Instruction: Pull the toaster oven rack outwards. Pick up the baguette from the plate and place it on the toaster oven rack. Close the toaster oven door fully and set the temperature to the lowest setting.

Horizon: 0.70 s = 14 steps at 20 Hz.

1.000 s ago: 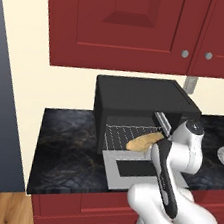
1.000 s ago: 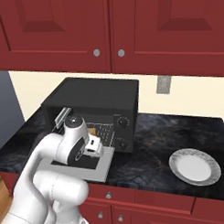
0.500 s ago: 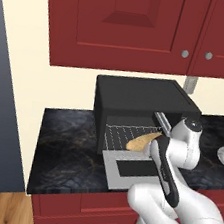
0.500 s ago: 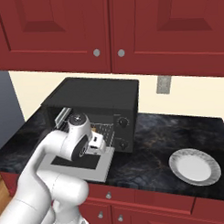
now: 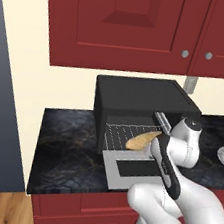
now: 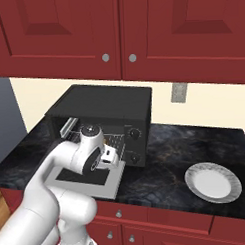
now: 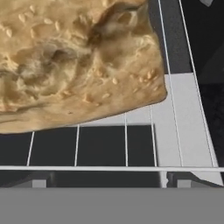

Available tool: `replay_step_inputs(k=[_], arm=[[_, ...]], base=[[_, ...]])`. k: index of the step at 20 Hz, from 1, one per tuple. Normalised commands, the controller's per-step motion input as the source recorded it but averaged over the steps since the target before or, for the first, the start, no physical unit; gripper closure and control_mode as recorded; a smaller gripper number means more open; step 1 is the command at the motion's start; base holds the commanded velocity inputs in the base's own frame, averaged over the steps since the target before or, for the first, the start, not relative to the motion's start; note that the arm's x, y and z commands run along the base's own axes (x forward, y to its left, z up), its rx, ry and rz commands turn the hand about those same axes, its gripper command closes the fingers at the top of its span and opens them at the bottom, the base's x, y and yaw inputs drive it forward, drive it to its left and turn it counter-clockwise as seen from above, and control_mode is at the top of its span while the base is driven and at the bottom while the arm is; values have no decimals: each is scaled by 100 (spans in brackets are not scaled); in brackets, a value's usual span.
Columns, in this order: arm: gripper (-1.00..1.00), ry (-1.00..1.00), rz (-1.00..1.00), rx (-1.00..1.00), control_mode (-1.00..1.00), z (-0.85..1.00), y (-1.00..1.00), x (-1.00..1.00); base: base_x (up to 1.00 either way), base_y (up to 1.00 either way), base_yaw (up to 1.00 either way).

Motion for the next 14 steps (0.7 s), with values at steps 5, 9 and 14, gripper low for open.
replay_step_inputs(k=[5,9,14], arm=[[-100,0,0,-1,-100,-29,0,13],[-100,-3,0,-2,-100,-23,0,37],[-100,-9,0,0,-100,-2,10,38]], base=[[0,0,0],[0,0,0],[0,0,0]])
